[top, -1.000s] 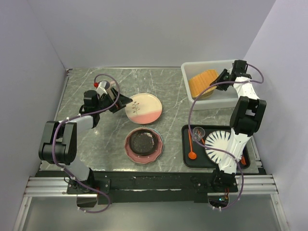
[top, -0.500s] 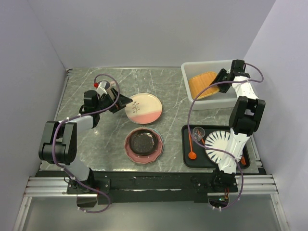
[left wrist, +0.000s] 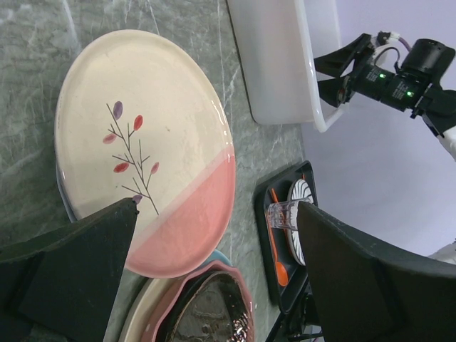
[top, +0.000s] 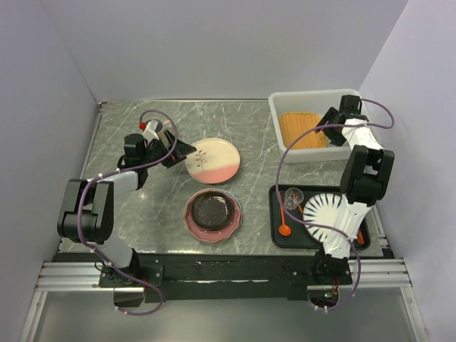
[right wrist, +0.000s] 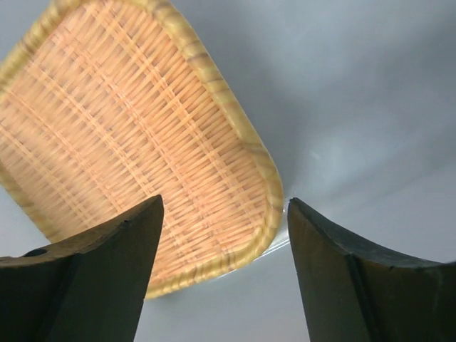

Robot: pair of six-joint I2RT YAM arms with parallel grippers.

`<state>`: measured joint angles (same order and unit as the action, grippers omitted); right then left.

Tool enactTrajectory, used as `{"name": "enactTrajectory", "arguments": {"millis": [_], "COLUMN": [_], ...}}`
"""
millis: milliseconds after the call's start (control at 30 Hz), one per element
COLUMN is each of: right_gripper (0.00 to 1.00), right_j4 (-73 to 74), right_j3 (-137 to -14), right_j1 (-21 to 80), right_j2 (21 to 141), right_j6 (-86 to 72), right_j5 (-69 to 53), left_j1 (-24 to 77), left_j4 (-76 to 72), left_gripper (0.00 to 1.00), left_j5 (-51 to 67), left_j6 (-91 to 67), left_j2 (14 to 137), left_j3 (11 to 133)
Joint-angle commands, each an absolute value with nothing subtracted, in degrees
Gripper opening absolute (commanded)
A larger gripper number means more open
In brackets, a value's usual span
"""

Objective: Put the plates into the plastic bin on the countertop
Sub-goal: Place the plate in the plastic bin, then pick up the plate at the center of the board.

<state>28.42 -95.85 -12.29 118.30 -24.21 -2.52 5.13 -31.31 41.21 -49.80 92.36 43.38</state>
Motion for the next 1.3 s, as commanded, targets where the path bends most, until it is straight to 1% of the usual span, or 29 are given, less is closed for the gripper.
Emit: {"name": "enactTrajectory", "arguments": {"millis": [0,133,300,700,867,1267], "right_gripper": [0.80,0.82,0.85,0.85,0.85,0.85], "right_j4": [21.7,16.5,11.9,11.6,12.9,10.5], "right_j3": [-92.7,-88.1,-83.7,-84.9,-87.0,-85.3], "right_j1": [-11.8,-11.7,-11.7,-8.9,-7.5,-4.0], "right_j2": [108.6,103.6,98.3,97.9,97.9,95.0], "right_j6": [-25.5,-26.4,-27.2,-26.8,-26.0,-25.7], "right_j5": [3.7,4.2,1.8,-5.0,-6.4,-10.5], "left_j1": [5.4,5.4,5.4,5.4,5.4,5.4], "left_j4": [-31.4,-30.3,-29.4,-26.9,-21.1,-19.2], "left_gripper": [0.99,0.99,0.99,0.99,0.99,0.99], "left_j5": [42.6,42.2,41.5,39.5,36.0,33.5], "left_j6": [-48.2,-47.5,-46.9,-45.4,-42.4,-41.6], "left_j2": [91.1,91.2,91.5,92.2,91.9,92.6], "left_j3": [45.2,45.4,45.9,46.4,47.9,47.8]}}
